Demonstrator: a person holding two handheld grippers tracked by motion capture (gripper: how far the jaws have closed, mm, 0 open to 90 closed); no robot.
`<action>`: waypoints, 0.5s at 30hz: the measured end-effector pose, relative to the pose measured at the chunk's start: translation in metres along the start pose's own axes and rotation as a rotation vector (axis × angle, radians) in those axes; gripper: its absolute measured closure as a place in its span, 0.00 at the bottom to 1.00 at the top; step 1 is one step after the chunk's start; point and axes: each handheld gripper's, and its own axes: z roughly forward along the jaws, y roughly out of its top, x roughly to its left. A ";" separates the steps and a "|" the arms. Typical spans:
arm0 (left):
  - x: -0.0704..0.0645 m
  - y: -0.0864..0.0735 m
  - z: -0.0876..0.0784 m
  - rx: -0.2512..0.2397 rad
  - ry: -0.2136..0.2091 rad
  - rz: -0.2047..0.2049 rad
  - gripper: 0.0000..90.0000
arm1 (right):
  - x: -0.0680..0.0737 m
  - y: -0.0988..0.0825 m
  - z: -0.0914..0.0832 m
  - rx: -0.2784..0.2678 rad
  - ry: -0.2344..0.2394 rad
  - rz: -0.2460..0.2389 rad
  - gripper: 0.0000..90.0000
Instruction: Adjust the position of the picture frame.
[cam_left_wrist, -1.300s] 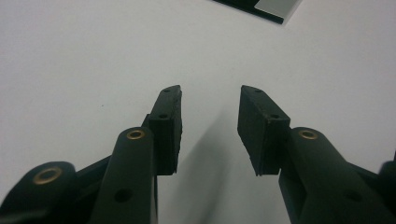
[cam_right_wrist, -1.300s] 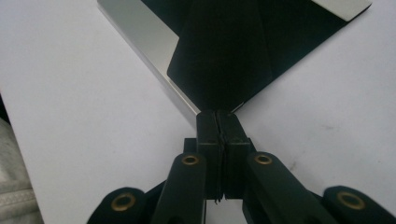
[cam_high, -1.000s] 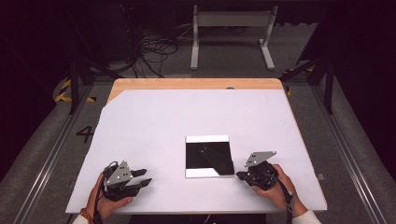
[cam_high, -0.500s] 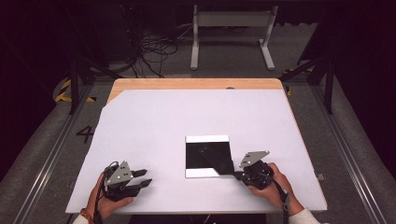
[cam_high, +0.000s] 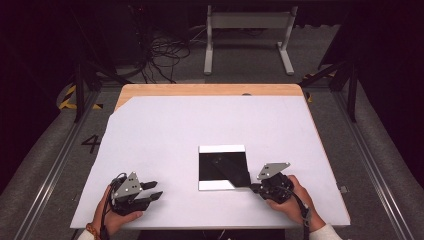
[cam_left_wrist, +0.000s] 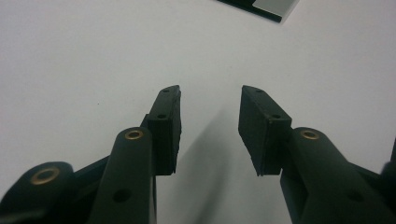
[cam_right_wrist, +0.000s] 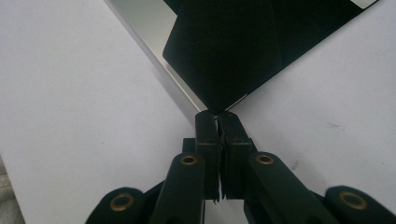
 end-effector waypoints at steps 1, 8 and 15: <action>0.000 0.000 0.000 0.000 0.001 -0.001 0.66 | 0.000 0.000 0.000 -0.001 0.000 0.000 0.98; 0.000 0.000 0.001 0.003 -0.002 0.001 0.66 | 0.000 -0.001 -0.002 -0.019 0.001 -0.001 0.98; -0.001 0.000 0.001 0.006 0.002 0.001 0.66 | 0.001 -0.002 -0.003 -0.025 -0.001 -0.029 0.97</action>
